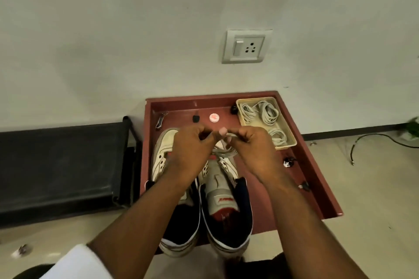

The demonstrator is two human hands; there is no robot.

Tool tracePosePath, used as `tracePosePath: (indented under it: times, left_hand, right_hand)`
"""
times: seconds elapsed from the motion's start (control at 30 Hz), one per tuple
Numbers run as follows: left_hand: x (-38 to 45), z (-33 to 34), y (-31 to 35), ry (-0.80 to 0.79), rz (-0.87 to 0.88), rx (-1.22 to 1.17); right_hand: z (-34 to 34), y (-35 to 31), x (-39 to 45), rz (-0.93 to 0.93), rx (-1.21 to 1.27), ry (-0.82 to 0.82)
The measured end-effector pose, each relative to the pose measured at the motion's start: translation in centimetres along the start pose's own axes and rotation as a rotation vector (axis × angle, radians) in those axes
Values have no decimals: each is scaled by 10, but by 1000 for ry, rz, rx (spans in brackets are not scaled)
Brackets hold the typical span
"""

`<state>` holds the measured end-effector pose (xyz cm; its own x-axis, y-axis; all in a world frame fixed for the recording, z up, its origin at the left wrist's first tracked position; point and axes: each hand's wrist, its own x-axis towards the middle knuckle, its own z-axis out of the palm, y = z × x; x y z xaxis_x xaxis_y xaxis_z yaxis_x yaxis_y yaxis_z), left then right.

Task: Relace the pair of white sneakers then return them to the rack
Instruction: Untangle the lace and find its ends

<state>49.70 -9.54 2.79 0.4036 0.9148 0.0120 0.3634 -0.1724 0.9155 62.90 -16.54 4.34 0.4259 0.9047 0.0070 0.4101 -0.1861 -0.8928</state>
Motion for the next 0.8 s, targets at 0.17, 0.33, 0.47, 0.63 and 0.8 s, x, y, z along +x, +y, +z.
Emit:
tracePosePath:
  times: [0.17,0.33,0.47,0.63,0.8]
  left_hand:
    - [30,32,-9,-437,47,457]
    - [46,52,-16,-586,113,875]
    - [51,66,-6,-524,165,954]
    - [56,86,-4,-520,164,915]
    - [65,102,0,-545,218,943]
  right_hand:
    - [-49,50,41,131,-267,92]
    - [-70,92,65,227,-450,125]
    - [-59,115,77,288,-469,86]
    - [-42,127,84,409,-339,231]
    - [-35,122,83,368,-602,114]
